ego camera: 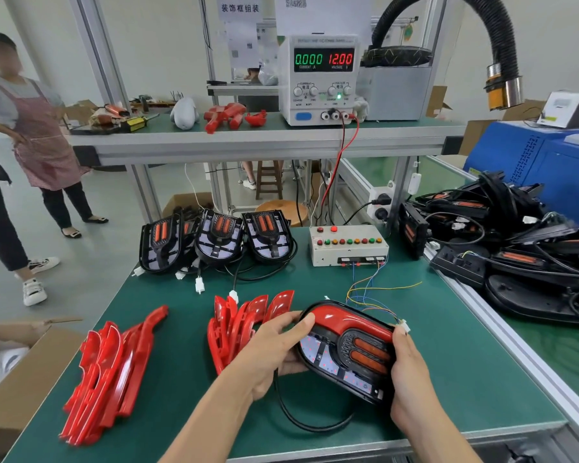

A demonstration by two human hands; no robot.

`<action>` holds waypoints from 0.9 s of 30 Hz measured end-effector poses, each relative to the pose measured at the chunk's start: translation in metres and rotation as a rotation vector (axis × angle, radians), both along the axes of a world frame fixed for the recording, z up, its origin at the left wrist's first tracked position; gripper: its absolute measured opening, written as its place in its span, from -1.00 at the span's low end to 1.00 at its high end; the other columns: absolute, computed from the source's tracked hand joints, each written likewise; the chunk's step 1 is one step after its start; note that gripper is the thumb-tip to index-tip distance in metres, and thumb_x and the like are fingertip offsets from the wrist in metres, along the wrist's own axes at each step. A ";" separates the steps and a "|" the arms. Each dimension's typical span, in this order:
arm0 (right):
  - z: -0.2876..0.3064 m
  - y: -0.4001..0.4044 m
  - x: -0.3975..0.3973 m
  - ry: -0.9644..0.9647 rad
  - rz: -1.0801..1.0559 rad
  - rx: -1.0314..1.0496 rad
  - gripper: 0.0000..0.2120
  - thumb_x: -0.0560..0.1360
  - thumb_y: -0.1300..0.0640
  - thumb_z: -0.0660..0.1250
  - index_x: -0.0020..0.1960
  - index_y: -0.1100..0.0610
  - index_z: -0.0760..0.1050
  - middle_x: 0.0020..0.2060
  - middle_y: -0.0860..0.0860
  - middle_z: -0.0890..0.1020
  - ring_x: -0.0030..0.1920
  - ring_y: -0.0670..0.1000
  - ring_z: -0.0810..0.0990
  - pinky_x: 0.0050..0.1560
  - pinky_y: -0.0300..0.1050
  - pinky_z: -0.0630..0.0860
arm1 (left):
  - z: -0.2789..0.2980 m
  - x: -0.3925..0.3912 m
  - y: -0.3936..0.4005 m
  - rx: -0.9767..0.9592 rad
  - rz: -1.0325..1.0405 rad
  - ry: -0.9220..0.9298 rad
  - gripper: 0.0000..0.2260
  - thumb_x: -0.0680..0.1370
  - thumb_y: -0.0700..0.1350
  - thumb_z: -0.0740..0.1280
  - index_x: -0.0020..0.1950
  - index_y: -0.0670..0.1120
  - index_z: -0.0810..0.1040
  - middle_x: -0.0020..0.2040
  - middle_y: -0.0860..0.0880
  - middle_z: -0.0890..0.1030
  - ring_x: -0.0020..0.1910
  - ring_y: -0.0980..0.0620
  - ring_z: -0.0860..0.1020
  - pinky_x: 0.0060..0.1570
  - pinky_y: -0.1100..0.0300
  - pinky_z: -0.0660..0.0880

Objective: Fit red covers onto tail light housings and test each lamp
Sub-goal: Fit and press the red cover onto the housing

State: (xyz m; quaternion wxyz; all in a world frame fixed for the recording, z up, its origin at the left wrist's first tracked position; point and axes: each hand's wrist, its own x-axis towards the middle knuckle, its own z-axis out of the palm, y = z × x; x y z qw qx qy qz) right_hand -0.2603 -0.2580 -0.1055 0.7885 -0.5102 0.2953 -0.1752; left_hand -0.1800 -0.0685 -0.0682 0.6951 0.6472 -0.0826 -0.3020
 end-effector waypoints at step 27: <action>0.067 -0.012 0.041 0.120 0.567 -1.000 -0.67 0.56 -0.32 0.26 -0.08 -0.12 0.63 -0.18 -0.22 0.68 -0.16 -0.27 0.58 -0.01 -0.19 0.47 | 0.000 0.006 -0.032 -0.048 0.090 -0.225 -0.74 0.48 -0.17 0.57 0.14 -0.10 0.66 0.02 -0.08 0.74 0.02 -0.02 0.71 -0.01 0.21 0.60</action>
